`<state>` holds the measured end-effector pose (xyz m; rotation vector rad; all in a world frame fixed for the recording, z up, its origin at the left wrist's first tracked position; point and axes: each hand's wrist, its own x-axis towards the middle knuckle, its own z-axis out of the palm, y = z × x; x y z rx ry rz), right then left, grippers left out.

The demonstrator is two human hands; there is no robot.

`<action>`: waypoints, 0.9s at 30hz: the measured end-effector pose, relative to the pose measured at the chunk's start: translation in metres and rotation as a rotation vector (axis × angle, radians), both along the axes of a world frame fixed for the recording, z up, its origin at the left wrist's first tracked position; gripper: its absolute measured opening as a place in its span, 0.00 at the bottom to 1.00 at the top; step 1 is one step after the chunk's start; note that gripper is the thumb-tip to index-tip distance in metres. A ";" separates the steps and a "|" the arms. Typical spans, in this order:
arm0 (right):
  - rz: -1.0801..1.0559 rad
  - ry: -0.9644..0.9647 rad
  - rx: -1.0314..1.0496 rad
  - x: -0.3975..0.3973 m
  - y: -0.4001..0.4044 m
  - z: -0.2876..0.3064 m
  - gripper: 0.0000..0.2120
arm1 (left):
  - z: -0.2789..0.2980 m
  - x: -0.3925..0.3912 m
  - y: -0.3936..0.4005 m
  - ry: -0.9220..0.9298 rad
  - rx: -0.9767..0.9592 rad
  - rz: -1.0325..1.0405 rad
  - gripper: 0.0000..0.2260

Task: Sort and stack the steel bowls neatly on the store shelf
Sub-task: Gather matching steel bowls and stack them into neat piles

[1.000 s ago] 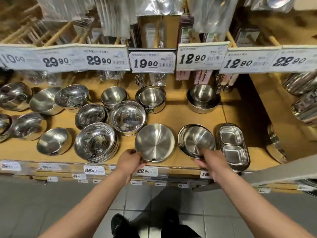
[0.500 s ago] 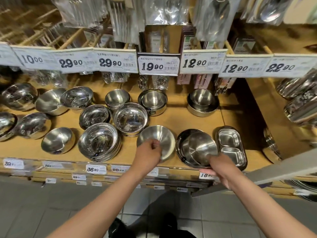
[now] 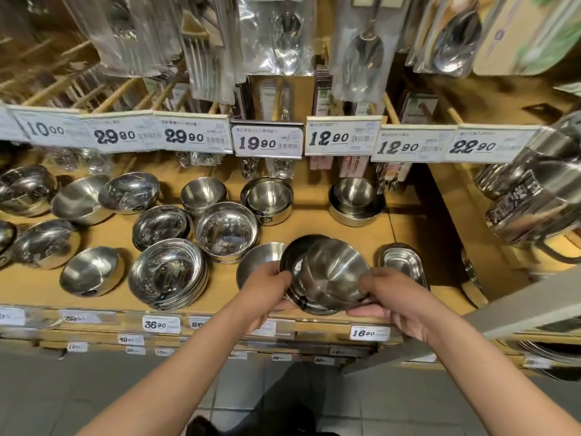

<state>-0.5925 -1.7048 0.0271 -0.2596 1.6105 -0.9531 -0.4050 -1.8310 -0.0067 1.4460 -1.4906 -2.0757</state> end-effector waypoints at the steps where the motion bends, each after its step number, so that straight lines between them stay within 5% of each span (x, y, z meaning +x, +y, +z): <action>1: -0.017 -0.020 -0.029 -0.003 -0.001 0.001 0.13 | 0.002 0.005 -0.003 -0.001 -0.007 0.011 0.09; 6: -0.217 -0.060 -0.125 -0.022 0.000 0.000 0.11 | 0.013 0.050 -0.020 -0.038 -0.043 0.141 0.08; 13: -0.350 -0.055 -0.105 0.001 -0.001 -0.043 0.22 | 0.020 0.113 -0.031 0.011 -0.002 0.348 0.10; 27: -0.426 0.034 -0.024 0.023 -0.003 -0.085 0.17 | 0.034 0.169 -0.023 0.048 -0.011 0.563 0.11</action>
